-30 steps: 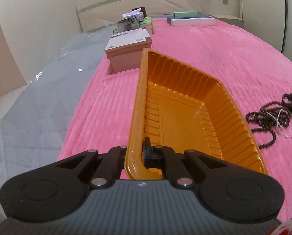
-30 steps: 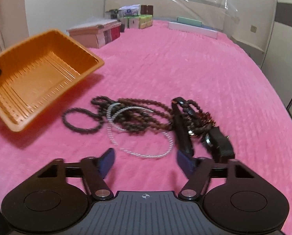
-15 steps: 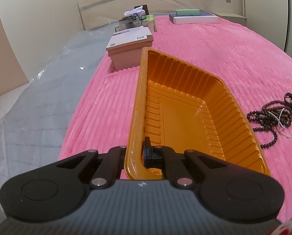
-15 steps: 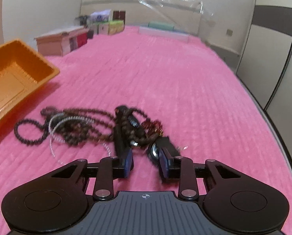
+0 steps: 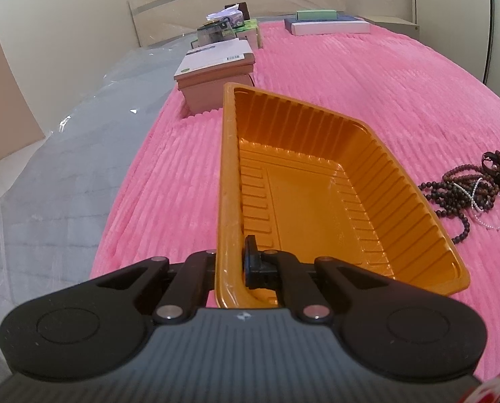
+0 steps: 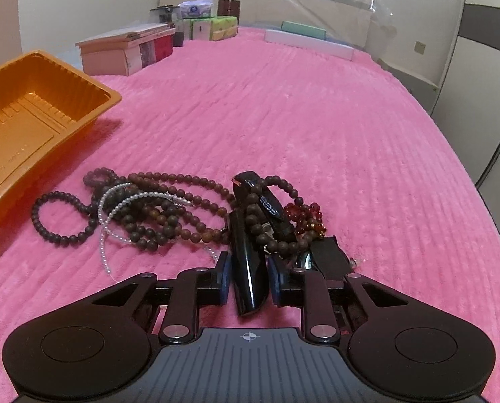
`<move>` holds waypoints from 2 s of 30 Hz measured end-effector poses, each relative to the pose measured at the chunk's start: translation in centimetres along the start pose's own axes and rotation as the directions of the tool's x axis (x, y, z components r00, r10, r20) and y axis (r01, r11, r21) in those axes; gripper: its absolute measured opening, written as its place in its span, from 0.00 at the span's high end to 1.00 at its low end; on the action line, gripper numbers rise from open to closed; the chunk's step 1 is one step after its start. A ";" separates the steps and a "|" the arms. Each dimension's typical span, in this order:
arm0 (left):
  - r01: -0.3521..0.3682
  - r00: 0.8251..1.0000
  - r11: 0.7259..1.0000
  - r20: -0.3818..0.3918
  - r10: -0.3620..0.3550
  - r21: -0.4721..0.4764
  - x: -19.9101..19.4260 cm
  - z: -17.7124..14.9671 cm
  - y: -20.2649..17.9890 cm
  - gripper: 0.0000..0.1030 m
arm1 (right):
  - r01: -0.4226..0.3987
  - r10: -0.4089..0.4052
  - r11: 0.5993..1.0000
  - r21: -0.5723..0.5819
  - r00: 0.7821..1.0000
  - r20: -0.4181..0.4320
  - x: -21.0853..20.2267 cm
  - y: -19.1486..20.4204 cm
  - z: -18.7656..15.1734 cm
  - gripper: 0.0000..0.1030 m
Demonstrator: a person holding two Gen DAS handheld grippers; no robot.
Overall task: Organize jewelry
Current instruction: 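Grasp a black watch from the pile with the right gripper while the left gripper holds the tray, then carry the black watch into the orange tray and open the right gripper, then grasp the second black watch with the right gripper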
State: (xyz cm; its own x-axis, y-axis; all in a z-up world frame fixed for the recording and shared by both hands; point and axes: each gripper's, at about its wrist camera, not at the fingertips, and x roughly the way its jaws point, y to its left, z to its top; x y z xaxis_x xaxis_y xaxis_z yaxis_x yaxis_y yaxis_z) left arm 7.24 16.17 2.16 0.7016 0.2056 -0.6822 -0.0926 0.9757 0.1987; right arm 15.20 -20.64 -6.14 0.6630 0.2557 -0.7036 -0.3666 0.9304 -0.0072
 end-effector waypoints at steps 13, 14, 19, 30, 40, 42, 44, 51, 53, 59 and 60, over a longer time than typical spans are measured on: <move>0.021 0.999 0.988 0.024 -0.025 0.151 -0.2 1.6 0.8 0.98 | -0.080 0.073 0.984 0.157 0.996 0.048 -4.3 1.6 0.3 0.78; 0.022 0.999 0.987 0.026 -0.026 0.162 -0.2 1.6 0.8 0.98 | -0.095 0.087 0.981 0.168 0.995 0.058 -4.6 2.0 0.6 0.78; 0.027 0.999 0.984 0.032 -0.033 0.175 -0.2 1.5 0.8 0.98 | -0.218 0.199 0.959 0.178 0.973 0.120 -5.7 5.4 3.5 0.78; 0.033 0.999 0.988 0.020 -0.037 0.150 0.0 1.3 0.9 0.98 | -0.423 0.426 0.884 0.199 0.904 0.034 -1.3 14.5 5.9 0.78; 0.022 1.000 0.984 0.013 -0.025 0.175 0.1 1.7 0.5 0.98 | -0.453 0.454 0.877 0.157 0.890 0.034 -0.8 15.8 5.7 0.78; 0.018 1.000 0.983 0.009 -0.020 0.182 0.1 1.7 0.4 0.98 | -0.448 0.446 0.880 0.158 0.893 0.050 -1.3 15.4 5.6 0.75; 0.015 1.000 0.982 0.006 -0.017 0.191 0.0 1.6 0.2 0.98 | -0.444 0.440 0.880 0.168 0.896 0.063 -2.0 14.6 5.4 0.64; 0.004 1.000 0.977 -0.016 -0.001 0.215 0.1 1.7 -0.3 0.98 | -0.324 0.312 0.924 0.202 0.946 0.090 -4.4 10.0 3.2 0.55; -0.001 1.000 0.974 -0.027 0.007 0.229 0.2 1.7 -0.5 0.98 | -0.260 0.246 0.940 0.219 0.965 0.091 -5.0 8.0 2.3 0.54; -0.009 0.998 0.963 -0.052 0.024 0.269 0.4 1.9 -1.0 0.97 | -0.097 0.078 0.953 0.288 0.994 0.075 -6.4 1.5 -0.4 0.53; -0.011 0.998 0.961 -0.054 0.027 0.276 0.4 1.9 -1.1 0.97 | -0.068 0.050 0.953 0.295 0.996 0.069 -6.5 0.5 -0.8 0.53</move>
State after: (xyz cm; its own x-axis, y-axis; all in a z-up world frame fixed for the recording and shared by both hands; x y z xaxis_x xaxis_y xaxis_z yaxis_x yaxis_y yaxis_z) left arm 8.97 15.07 3.05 0.6598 0.2353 -0.7137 0.0983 0.9145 0.3924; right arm 10.24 -22.06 -2.12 0.6873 0.3195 -0.6523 -0.2020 0.9467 0.2508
